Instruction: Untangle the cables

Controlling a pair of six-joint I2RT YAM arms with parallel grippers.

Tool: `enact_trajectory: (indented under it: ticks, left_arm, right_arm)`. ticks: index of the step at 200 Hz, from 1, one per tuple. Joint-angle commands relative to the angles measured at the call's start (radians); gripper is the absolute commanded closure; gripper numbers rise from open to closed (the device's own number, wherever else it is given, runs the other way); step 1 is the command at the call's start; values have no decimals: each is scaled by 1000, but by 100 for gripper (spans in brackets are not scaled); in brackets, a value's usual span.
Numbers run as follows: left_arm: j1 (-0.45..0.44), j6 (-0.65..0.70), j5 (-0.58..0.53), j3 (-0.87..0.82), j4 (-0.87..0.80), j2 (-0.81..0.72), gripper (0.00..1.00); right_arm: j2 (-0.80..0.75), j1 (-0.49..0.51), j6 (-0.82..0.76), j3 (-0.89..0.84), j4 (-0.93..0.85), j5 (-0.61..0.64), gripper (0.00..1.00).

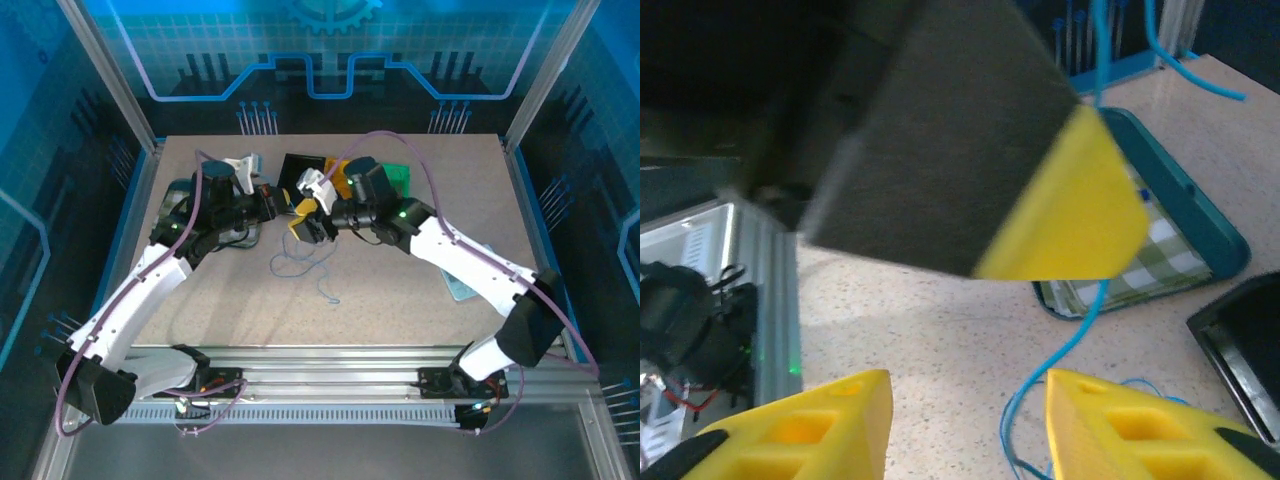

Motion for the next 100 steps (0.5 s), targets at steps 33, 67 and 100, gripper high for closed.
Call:
enact_trajectory:
  ticks: [33, 67, 100]
  left_arm:
    - [9, 1, 8, -25, 8, -42, 100]
    - [9, -7, -32, -49, 12, -55, 100]
    - [9, -44, -139, -88, 29, -68, 85]
  right_arm:
    - [82, 2, 14, 61, 31, 158, 68]
    - [72, -2, 0, 74, 5, 173, 88]
    - [35, -5, -6, 91, -46, 143, 100]
